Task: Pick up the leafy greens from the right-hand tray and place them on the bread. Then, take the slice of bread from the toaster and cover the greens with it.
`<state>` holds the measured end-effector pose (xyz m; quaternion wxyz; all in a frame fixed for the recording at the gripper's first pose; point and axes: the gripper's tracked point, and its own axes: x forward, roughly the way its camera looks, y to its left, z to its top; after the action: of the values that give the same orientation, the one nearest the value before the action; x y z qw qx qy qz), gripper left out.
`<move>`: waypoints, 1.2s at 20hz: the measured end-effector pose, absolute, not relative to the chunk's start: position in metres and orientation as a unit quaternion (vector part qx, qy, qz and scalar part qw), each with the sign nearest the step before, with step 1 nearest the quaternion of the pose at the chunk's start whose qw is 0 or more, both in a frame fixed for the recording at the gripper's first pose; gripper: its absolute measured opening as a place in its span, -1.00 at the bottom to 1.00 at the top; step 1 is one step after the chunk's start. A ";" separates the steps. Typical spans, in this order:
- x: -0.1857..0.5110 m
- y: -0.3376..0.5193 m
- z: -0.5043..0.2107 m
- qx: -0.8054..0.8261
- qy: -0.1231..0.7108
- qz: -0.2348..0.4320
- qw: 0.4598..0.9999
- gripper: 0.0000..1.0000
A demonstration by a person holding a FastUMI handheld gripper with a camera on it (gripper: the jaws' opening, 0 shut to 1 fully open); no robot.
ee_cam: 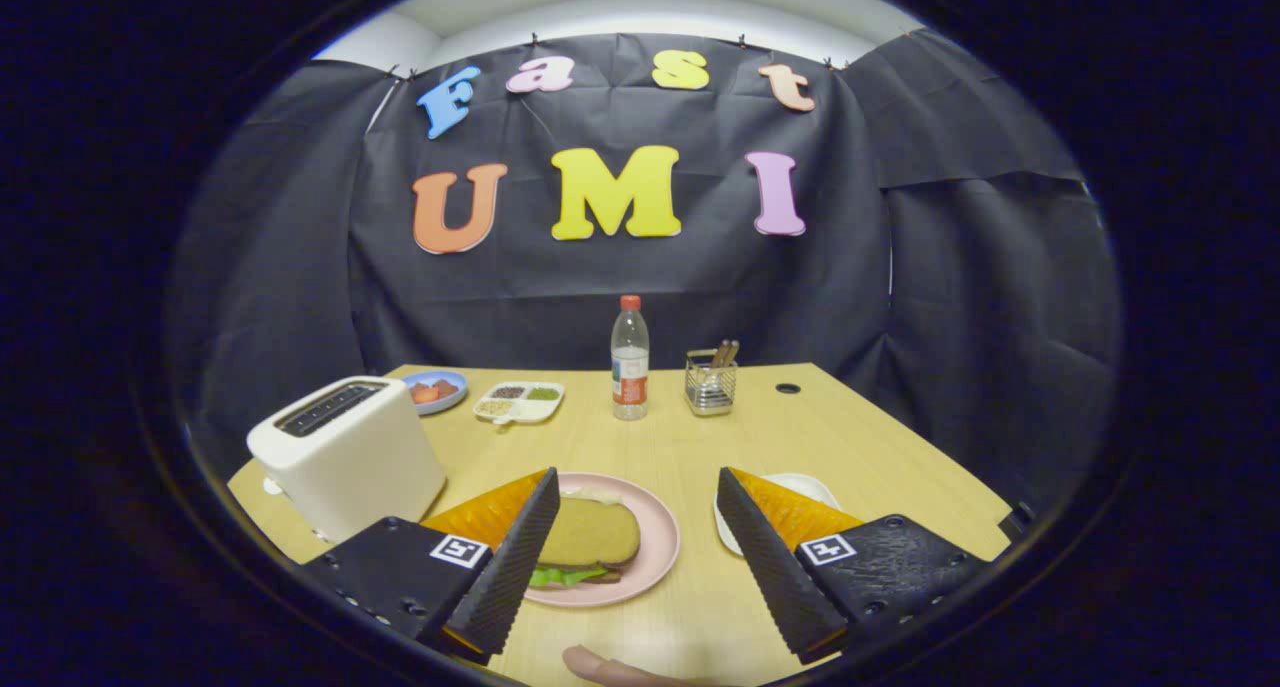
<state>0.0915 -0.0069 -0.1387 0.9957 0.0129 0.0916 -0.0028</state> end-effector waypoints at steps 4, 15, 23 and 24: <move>0.044 -0.004 -0.091 -0.003 0.042 0.009 0.999 0.93; -0.044 -0.025 -0.016 -0.026 -0.041 -0.026 0.998 0.91; -0.057 -0.020 -0.004 -0.053 -0.067 -0.025 0.996 0.91; -0.057 -0.020 -0.003 -0.056 -0.071 -0.028 0.996 0.91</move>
<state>-0.0566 -0.0204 -0.0032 0.9955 -0.0558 -0.0705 -0.0282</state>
